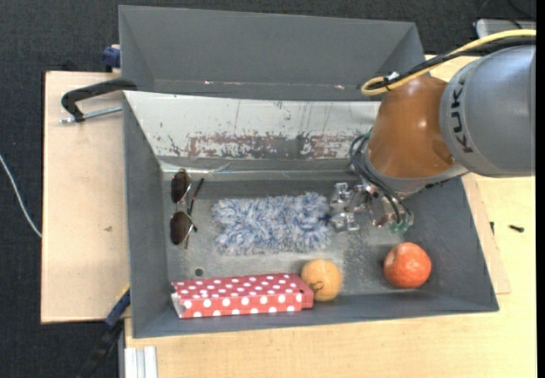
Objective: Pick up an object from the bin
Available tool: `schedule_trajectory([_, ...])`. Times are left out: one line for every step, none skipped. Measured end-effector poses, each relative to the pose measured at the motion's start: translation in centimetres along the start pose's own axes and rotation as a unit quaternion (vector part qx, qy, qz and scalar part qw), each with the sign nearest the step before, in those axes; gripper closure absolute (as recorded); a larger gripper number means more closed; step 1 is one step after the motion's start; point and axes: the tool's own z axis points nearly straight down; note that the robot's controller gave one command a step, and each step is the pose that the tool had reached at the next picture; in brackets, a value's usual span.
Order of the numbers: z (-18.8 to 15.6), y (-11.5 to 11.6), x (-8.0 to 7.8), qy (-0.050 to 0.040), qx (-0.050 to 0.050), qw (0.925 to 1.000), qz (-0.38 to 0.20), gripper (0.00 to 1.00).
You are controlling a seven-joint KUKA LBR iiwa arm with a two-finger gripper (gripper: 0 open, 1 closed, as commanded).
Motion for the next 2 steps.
schedule_trajectory([0.0, 0.0, 0.0, 0.0, 0.0, 1.0, 0.0, 1.0])
schedule_trajectory([-7.5, -0.7, 0.0, 0.0031, 0.0, 0.9999, 0.011, 1.0])
